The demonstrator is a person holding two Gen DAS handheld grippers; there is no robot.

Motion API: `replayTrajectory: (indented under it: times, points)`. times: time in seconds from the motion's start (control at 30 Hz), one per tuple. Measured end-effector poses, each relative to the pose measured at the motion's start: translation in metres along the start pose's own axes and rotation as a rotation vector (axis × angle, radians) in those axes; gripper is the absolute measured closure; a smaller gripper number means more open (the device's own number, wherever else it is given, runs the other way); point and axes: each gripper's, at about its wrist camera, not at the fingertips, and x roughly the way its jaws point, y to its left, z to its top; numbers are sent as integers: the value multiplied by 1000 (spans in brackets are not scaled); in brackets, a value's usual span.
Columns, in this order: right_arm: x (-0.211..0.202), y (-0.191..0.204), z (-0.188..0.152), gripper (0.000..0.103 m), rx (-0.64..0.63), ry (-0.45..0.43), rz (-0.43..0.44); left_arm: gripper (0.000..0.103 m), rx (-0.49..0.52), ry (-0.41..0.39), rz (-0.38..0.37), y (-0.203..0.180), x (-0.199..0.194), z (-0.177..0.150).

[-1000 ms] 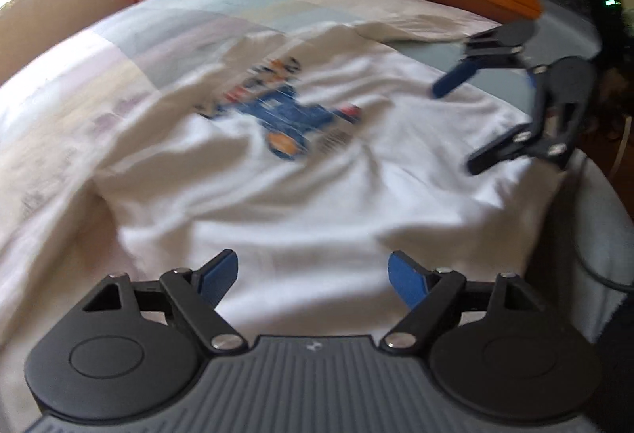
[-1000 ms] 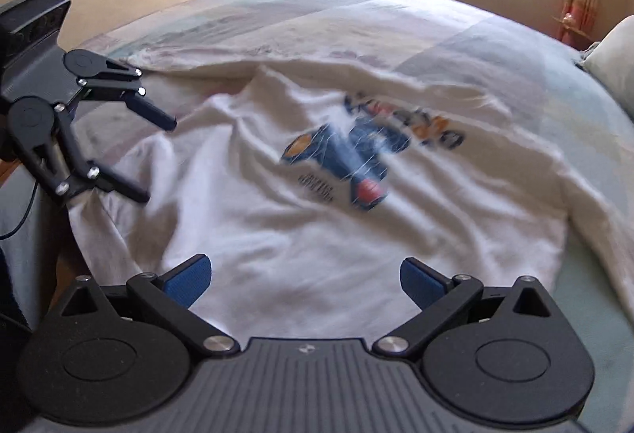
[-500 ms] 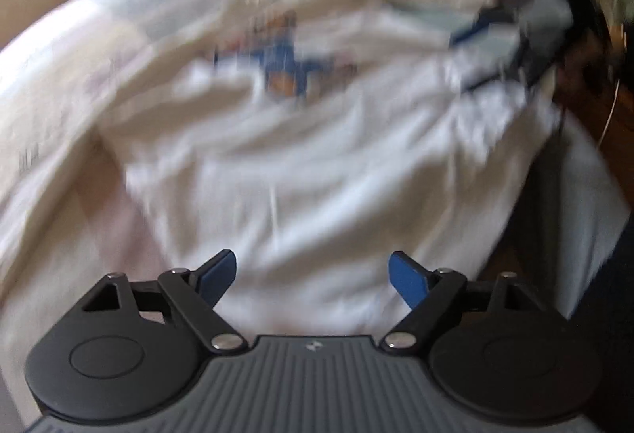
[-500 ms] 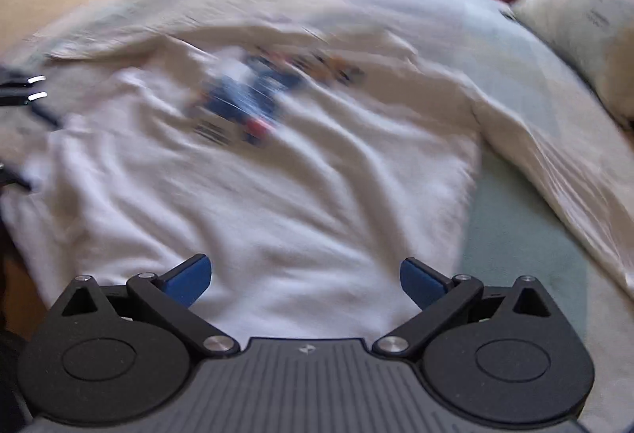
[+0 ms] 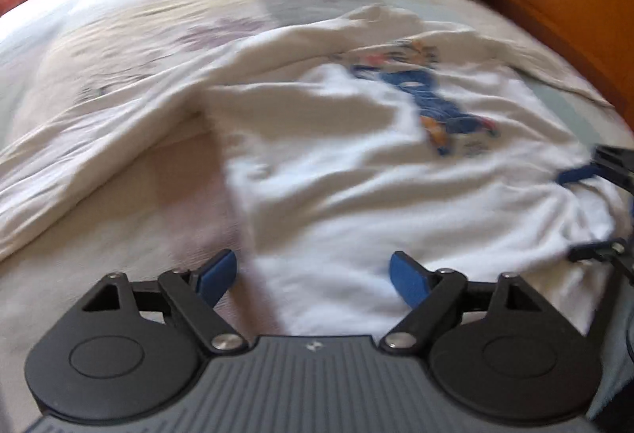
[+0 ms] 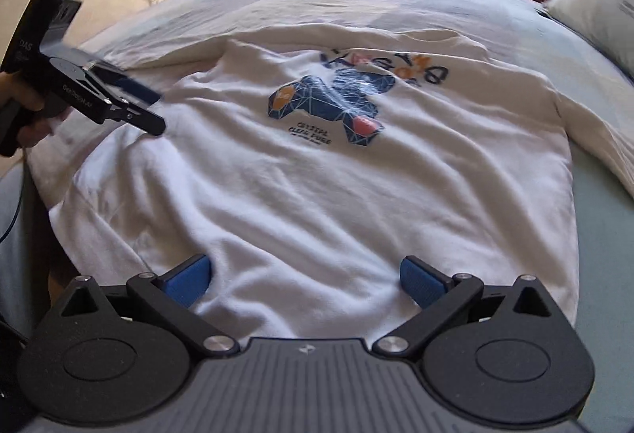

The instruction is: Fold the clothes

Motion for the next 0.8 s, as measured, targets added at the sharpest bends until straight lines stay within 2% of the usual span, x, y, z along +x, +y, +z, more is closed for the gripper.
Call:
replayTrajectory:
  times: [0.1,0.17,0.2,0.3,0.37,0.4,0.5,0.53,0.67,0.8]
  points:
    - [6,9,3,0,-8,16,-48,19,19,-85,-56,-6,-6,12]
    - [8,12,4,0,-6,20,-70,19,62,-97,-78,-16,6,25]
    - [8,12,4,0,1,19,-74,19,74,-84,-74,-18,15,30]
    - [7,10,4,0,30,14,-73,18,81,-32,3,-13,46,40]
    - [6,9,6,0,49,14,-73,16,71,-58,56,-4,51,46]
    - [6,9,7,0,53,18,-76,21,43,-48,76,1,50,51]
    - [3,13,13,0,53,18,-87,22,-5,-65,59,4,32,58]
    - [1,16,16,0,48,13,-91,21,10,-75,45,2,24,57]
    - [-6,41,39,0,-15,-34,-22,20,33,-73,51,-4,1,49]
    - [7,92,70,0,-173,-48,70,20,47,-65,72,-9,-19,43]
